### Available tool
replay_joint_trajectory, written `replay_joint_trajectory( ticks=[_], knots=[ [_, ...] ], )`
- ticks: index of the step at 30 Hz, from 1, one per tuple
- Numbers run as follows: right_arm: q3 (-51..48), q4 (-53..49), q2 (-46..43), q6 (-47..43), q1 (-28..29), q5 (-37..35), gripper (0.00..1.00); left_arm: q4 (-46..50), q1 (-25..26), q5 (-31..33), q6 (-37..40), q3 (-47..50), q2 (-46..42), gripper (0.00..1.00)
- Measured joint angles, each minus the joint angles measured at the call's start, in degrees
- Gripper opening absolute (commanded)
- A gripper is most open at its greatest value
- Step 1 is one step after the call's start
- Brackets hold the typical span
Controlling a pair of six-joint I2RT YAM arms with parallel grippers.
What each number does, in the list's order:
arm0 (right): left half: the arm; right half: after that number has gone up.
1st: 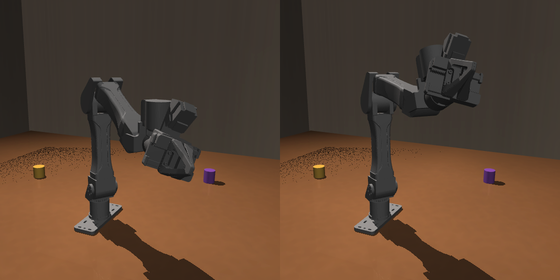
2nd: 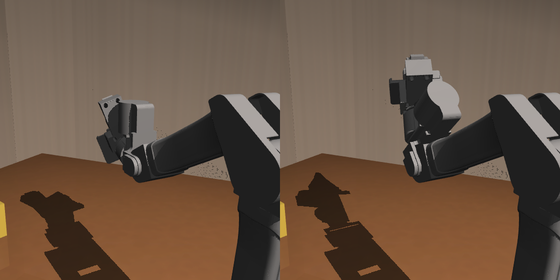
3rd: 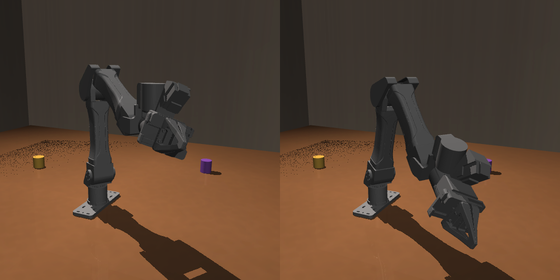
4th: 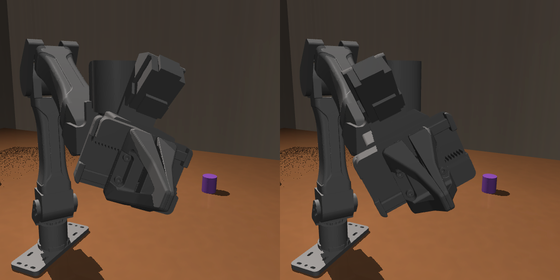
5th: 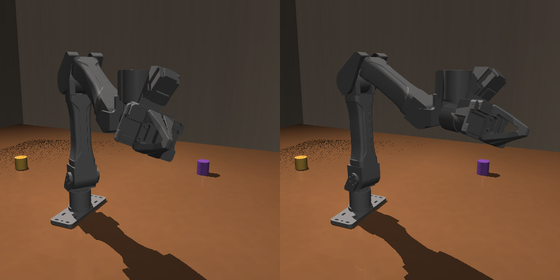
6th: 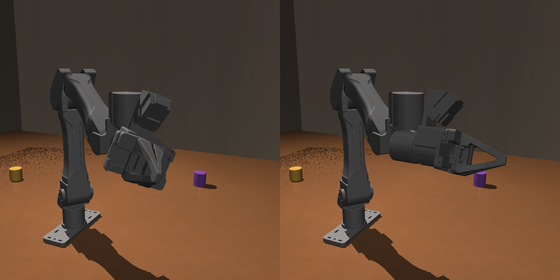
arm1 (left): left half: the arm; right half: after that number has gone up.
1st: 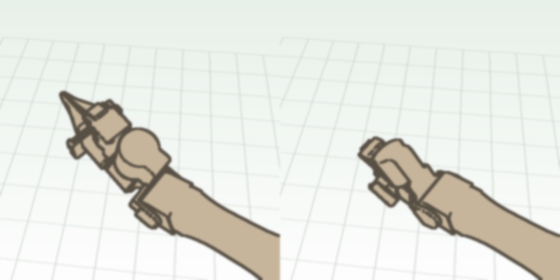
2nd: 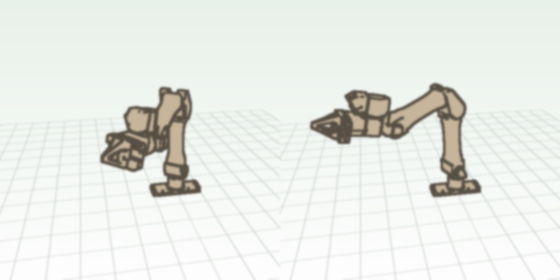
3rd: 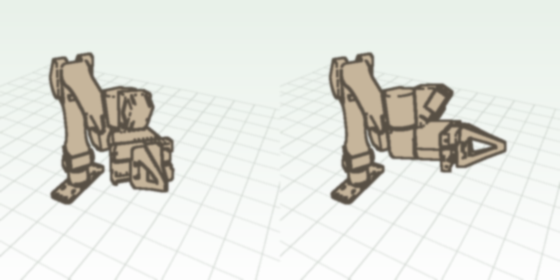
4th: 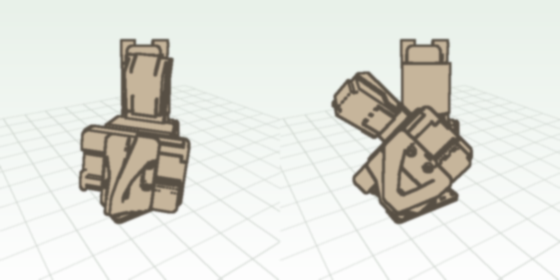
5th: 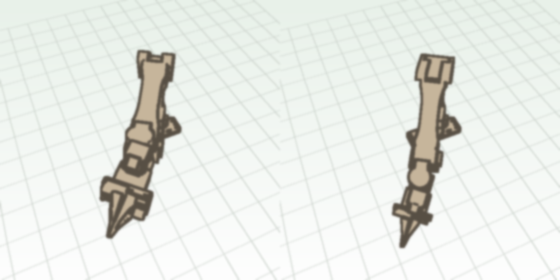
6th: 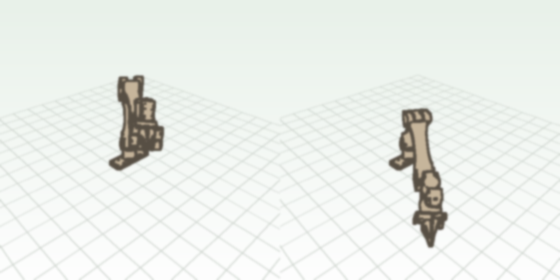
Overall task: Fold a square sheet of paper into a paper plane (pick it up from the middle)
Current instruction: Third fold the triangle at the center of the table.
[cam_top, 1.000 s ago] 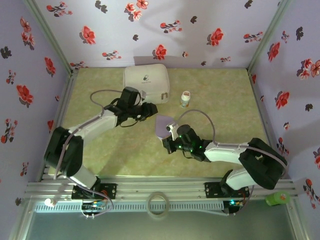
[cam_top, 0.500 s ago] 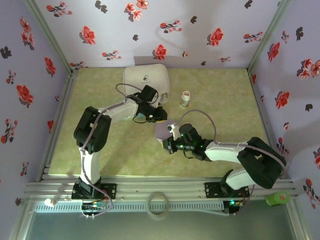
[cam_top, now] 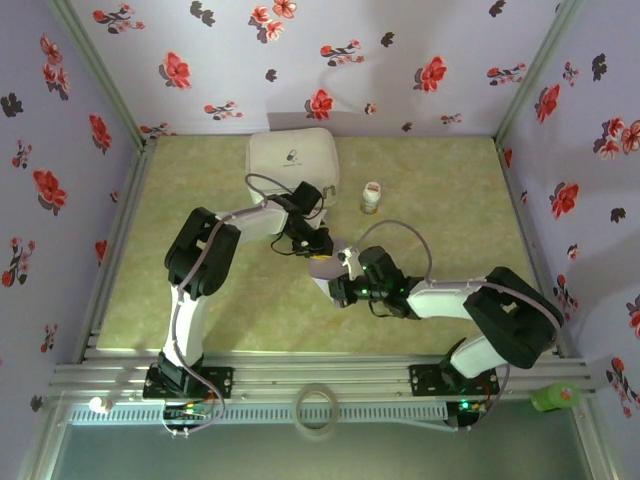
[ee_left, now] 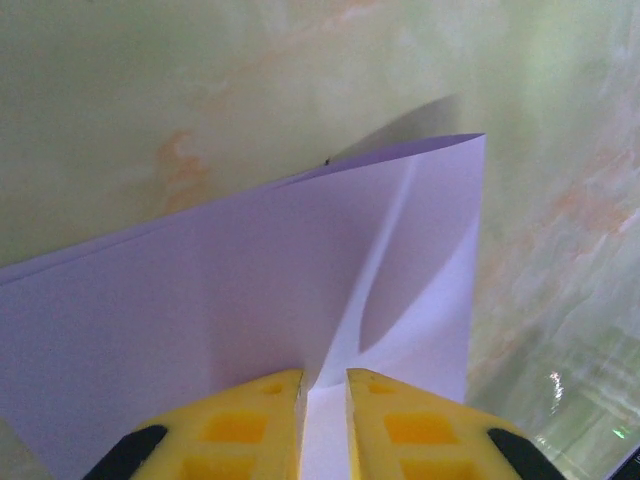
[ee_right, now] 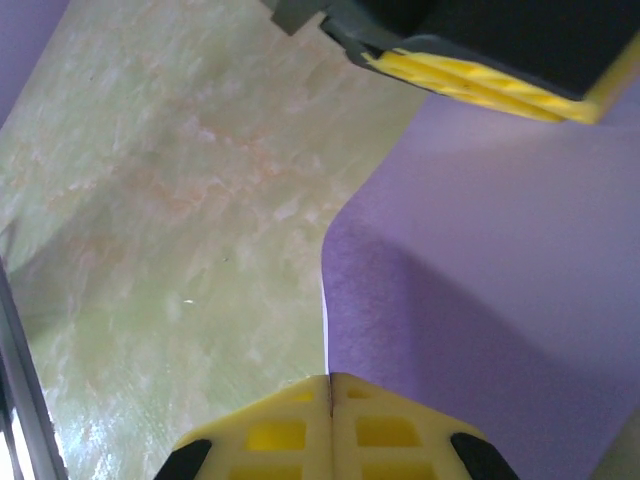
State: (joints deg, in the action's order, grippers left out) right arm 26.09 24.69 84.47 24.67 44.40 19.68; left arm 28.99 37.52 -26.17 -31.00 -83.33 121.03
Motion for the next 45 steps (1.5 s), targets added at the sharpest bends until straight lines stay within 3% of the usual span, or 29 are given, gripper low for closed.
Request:
replay_joint_trajectory(
  ticks=[23, 45],
  knots=[
    [4.8, -8.2, 4.2, -1.6, -3.2, -5.9, 0.00, 0.0, 0.0, 0.2, 0.1, 0.0, 0.0, 0.19],
    [6.3, -10.5, 4.6, -2.1, -3.7, -6.6, 0.00, 0.0, 0.0, 0.2, 0.1, 0.0, 0.0, 0.20]
  ],
)
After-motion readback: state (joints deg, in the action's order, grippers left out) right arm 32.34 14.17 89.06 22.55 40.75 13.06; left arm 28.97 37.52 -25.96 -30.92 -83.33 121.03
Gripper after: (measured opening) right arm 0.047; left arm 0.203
